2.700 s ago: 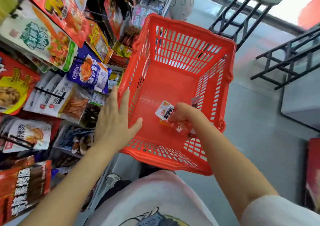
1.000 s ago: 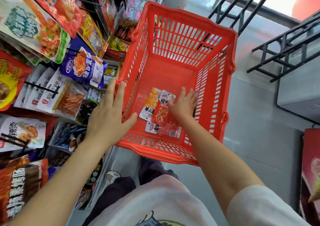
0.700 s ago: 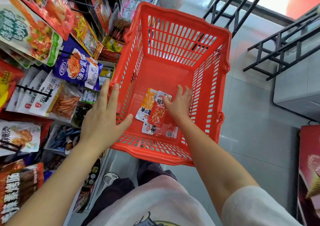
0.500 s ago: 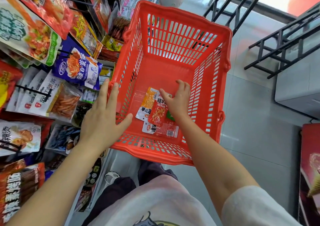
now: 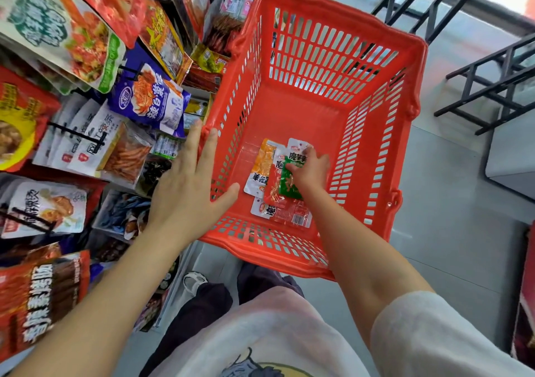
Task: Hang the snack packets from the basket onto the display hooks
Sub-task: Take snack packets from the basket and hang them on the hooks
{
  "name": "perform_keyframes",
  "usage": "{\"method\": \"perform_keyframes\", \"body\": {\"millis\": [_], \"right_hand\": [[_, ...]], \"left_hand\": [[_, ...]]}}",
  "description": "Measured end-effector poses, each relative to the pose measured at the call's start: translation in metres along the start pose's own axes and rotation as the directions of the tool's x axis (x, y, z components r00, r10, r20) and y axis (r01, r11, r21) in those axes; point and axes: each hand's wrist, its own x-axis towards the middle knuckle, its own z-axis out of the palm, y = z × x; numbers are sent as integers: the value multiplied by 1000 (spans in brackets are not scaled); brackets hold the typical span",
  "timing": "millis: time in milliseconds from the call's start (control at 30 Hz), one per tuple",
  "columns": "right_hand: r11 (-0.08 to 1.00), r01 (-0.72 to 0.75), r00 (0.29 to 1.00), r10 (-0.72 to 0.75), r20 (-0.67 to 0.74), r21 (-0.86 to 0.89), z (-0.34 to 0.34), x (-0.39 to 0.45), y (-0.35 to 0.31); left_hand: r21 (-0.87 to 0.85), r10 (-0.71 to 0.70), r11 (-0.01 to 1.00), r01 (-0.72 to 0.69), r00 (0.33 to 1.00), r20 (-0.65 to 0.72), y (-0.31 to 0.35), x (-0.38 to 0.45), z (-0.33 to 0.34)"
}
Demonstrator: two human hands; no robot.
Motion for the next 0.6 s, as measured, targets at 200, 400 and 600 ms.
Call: {"method": "perform_keyframes", "body": {"millis": [200,400,600], "right_hand": [[976,-182,982,174,78,115,1,4,-14],[986,-160,973,166,160,-51,-2,0,-32],[980,-186,964,167,206,76,20,-13,-50]], "left_hand": [[-25,8,1000,-8,1000,-10,0,-1,0],[-28,7,1000,-7,1000,-8,1,-1,-1],[-21,6,1000,-7,1000,-9,1,-2,0]]}}
